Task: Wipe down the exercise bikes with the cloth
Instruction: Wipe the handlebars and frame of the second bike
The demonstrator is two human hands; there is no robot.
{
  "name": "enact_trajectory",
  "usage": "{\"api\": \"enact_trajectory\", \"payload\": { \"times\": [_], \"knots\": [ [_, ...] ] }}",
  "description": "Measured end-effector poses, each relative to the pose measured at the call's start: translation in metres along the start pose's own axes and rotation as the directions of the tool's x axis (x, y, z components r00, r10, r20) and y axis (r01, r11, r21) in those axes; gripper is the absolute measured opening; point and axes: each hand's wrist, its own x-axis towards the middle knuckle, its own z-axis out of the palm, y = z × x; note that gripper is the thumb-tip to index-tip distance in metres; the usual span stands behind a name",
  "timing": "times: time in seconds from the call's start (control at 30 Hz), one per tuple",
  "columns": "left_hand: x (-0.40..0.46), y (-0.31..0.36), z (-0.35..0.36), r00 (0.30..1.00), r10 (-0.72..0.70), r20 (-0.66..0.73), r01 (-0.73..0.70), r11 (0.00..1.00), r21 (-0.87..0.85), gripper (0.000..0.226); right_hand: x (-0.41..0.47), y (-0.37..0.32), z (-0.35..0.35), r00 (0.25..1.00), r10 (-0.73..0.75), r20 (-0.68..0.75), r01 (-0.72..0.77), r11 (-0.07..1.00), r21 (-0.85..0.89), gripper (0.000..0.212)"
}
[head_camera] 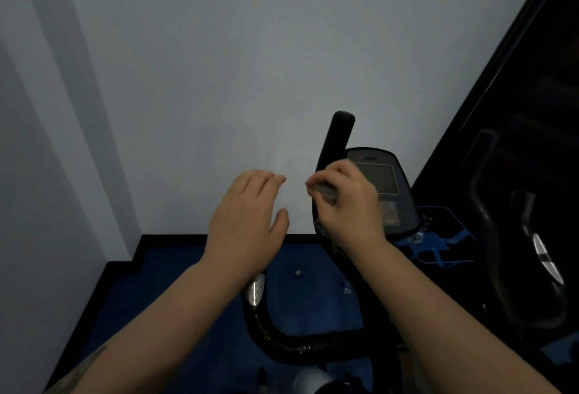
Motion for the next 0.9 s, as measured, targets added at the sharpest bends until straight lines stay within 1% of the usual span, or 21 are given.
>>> {"api": "enact_trajectory", "payload": {
  "times": [0.1,0.17,0.23,0.27,0.4,0.43,0.47,0.5,0.57,0.6,0.63,0.7,0.73,0.77,0.8,0.83,0.9],
  "knots": [
    [-0.001,-0.001,0.002,1.0,-0.007,-0.006,0.007,1.0,-0.023,0.043,-0.028,0.014,-0.011,0.999,0.032,0.007,-0.032,0.997,0.074,0.013],
    [-0.002,0.001,0.004,0.999,-0.032,-0.023,0.031,0.998,-0.045,0.042,-0.052,0.019,-0.024,0.997,0.078,0.012,-0.079,0.987,0.142,0.016],
    [-0.001,0.003,0.007,0.997,-0.051,-0.051,0.048,0.997,-0.059,0.041,-0.044,0.021,-0.024,0.989,0.143,0.025,-0.145,0.97,0.196,0.019],
    [-0.001,0.004,0.009,0.997,-0.053,-0.058,0.05,0.997,-0.06,0.041,-0.032,0.019,-0.019,0.987,0.159,0.012,-0.159,0.968,0.196,0.017],
    [0.0,0.003,0.009,0.997,-0.054,-0.048,0.052,0.998,-0.037,0.042,0.002,0.003,0.003,0.965,0.205,-0.163,-0.171,0.965,0.199,0.009],
    [0.0,0.003,0.009,0.997,-0.052,-0.048,0.05,0.998,-0.033,0.042,0.001,0.003,0.004,0.962,0.204,-0.182,-0.169,0.966,0.194,0.008],
    [-0.001,0.003,0.009,0.998,-0.05,-0.046,0.049,0.998,-0.034,0.041,-0.004,0.004,0.003,0.966,0.191,-0.172,-0.159,0.97,0.182,0.008],
    [-0.001,0.002,0.009,0.998,-0.05,-0.044,0.048,0.998,-0.039,0.041,-0.011,0.006,-0.001,0.977,0.167,-0.13,-0.143,0.975,0.172,0.009],
    [-0.001,0.002,0.009,0.998,-0.048,-0.048,0.046,0.998,-0.042,0.04,-0.03,0.012,-0.017,0.997,0.081,0.02,-0.083,0.984,0.155,0.011],
    [-0.002,0.002,0.009,0.998,-0.044,-0.051,0.042,0.998,-0.041,0.04,-0.042,0.015,-0.027,0.994,0.028,0.105,-0.042,0.99,0.131,0.012],
    [-0.002,0.001,0.009,0.998,-0.04,-0.053,0.038,0.998,-0.041,0.039,-0.052,0.019,-0.039,0.981,-0.028,0.193,0.009,0.995,0.096,0.014],
    [-0.002,0.0,0.008,0.998,-0.031,-0.055,0.028,0.998,-0.047,0.039,-0.064,0.023,-0.062,0.924,-0.092,0.372,0.074,0.995,0.062,0.011],
    [-0.002,-0.001,0.008,0.998,-0.028,-0.053,0.025,0.999,-0.048,0.039,-0.061,0.024,-0.069,0.892,-0.091,0.443,0.066,0.995,0.071,0.008],
    [-0.001,0.0,0.007,0.998,-0.028,-0.054,0.025,0.999,-0.045,0.039,-0.053,0.021,-0.07,0.873,-0.085,0.48,0.052,0.995,0.082,0.007],
    [-0.001,0.0,0.007,0.998,-0.031,-0.058,0.029,0.999,-0.038,0.039,-0.042,0.016,-0.065,0.881,-0.079,0.467,0.043,0.995,0.087,0.007],
    [-0.001,0.001,0.008,0.998,-0.037,-0.06,0.035,0.999,-0.032,0.039,-0.032,0.009,-0.055,0.91,-0.071,0.408,0.037,0.995,0.092,0.007],
    [-0.001,0.005,0.008,0.997,-0.057,-0.051,0.055,0.998,-0.027,0.039,-0.026,-0.005,-0.033,0.97,-0.019,0.243,-0.004,0.995,0.096,0.008]
  ]
}}
